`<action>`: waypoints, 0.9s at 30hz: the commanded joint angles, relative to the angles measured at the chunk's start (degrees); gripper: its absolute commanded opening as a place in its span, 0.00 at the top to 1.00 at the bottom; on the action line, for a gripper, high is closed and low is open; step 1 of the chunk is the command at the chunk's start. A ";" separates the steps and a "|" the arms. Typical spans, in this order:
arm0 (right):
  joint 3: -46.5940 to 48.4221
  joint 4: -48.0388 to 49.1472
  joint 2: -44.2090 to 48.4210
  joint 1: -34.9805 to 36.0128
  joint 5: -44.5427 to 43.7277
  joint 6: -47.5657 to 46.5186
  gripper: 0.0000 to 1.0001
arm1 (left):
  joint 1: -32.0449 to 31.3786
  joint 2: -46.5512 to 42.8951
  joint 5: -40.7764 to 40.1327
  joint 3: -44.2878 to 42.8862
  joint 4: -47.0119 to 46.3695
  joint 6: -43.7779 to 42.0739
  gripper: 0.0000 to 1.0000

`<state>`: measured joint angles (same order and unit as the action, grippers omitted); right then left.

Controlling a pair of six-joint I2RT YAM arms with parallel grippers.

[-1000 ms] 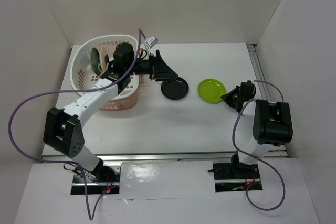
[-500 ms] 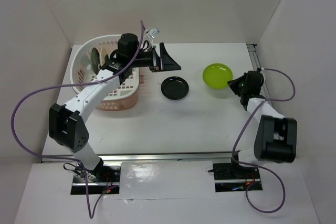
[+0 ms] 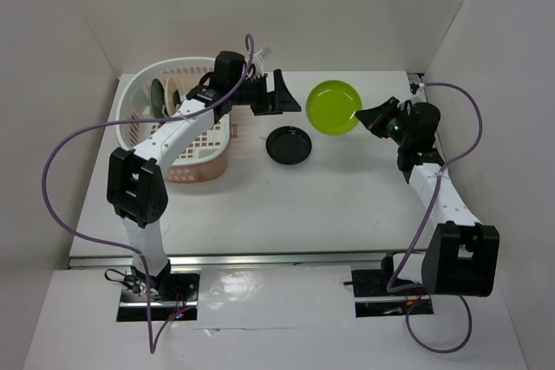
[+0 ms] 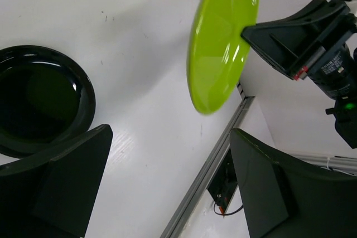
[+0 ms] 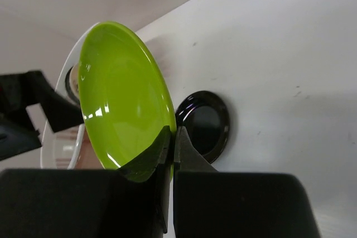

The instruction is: Load the plates into the dish rack

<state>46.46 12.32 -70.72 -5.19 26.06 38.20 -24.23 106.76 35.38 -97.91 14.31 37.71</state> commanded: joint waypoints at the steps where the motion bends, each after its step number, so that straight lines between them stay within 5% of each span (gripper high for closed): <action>1: 4.52 3.50 0.14 1.85 7.15 -2.25 1.00 | 0.84 1.35 0.74 -3.25 -0.50 -0.63 0.00; 11: 6.72 6.92 -3.54 5.36 12.33 -1.19 1.00 | 0.85 2.49 3.47 -1.41 -3.32 1.22 0.00; 15: 8.38 8.43 -6.53 6.51 16.55 -0.49 1.00 | 1.38 2.49 3.47 -1.41 -3.32 1.22 0.08; 19: 9.09 8.43 -7.07 7.92 15.68 -1.02 1.00 | 1.38 2.49 3.47 -1.41 -3.32 0.69 0.37; 20: 9.09 8.43 -7.07 7.92 14.99 -1.02 1.00 | 1.38 2.49 2.95 -1.41 -3.32 0.69 0.62; 23: 9.61 8.43 -8.30 8.44 14.45 -1.02 1.00 | 1.38 2.49 2.42 -2.02 -2.27 0.69 0.99; 25: 9.62 8.43 -9.34 8.44 13.32 -1.54 0.99 | 1.99 3.10 3.03 -2.73 -1.21 0.08 1.00; 27: 10.32 8.43 -10.31 8.44 12.70 -1.54 0.61 | 1.99 3.10 3.03 -3.25 -0.59 0.08 1.00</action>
<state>52.95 15.64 -80.44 2.81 38.76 37.21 -23.09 109.65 38.48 -98.87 13.63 37.85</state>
